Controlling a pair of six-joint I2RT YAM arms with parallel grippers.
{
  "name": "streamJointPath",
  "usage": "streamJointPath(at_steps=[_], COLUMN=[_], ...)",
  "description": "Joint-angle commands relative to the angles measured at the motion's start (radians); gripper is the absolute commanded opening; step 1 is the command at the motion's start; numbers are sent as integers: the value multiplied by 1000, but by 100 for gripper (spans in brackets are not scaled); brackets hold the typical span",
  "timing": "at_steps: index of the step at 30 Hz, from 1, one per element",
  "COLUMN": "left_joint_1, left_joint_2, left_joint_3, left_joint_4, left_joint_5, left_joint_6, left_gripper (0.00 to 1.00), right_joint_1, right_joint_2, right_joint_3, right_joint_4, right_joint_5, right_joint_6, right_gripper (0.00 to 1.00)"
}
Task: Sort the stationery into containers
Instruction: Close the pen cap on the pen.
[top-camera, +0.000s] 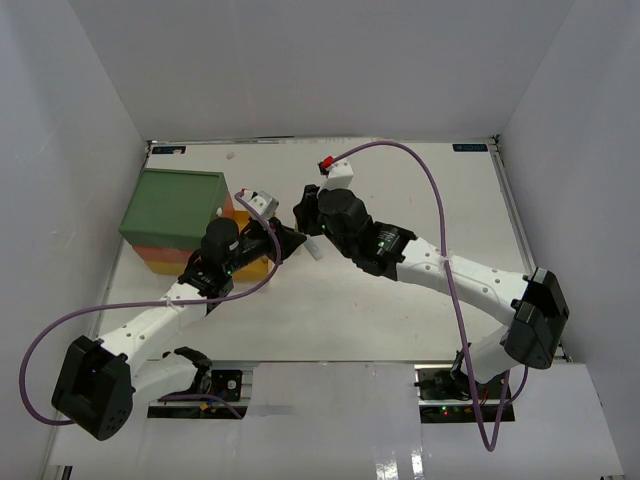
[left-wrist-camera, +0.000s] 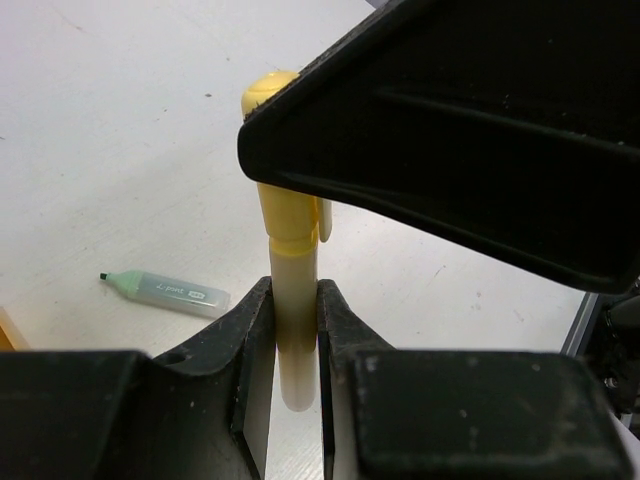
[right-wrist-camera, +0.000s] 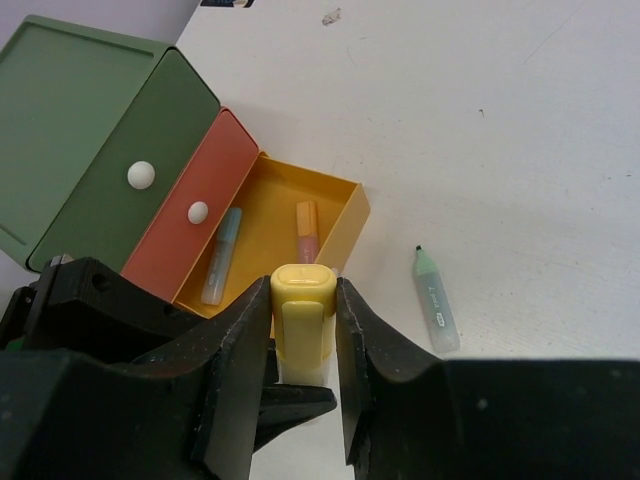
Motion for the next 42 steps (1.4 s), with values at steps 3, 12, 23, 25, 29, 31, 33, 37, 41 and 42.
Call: streamJointPath(at_steps=[3, 12, 23, 25, 29, 31, 33, 37, 41, 42], left_joint_1=[6, 6, 6, 6, 6, 6, 6, 6, 6, 6], left_joint_2=[-50, -21, -1, 1, 5, 9, 7, 5, 7, 7], left_joint_3=[24, 75, 144, 159, 190, 196, 202, 230, 263, 268], left_joint_4=[226, 268, 329, 338, 353, 367, 378, 389, 401, 425], left_joint_5=[8, 9, 6, 9, 27, 32, 32, 5, -14, -17], left_joint_6=[28, 24, 53, 62, 65, 59, 58, 82, 99, 97], left_gripper=[9, 8, 0, 0, 0, 0, 0, 0, 0, 0], right_joint_1=[28, 30, 39, 41, 44, 44, 45, 53, 62, 62], right_joint_2=[7, 15, 51, 53, 55, 61, 70, 81, 85, 88], right_joint_3=[-8, -3, -29, -36, -55, -59, -59, -68, -91, -95], right_joint_4=[-95, -117, -213, -239, -273, -285, -307, -341, -365, -377], right_joint_5=[-65, -69, -129, -138, -164, -198, -235, -272, -292, -302], right_joint_6=[-3, -3, 12, 18, 21, 23, 30, 40, 52, 58], right_gripper=[36, 29, 27, 27, 27, 27, 27, 27, 28, 28])
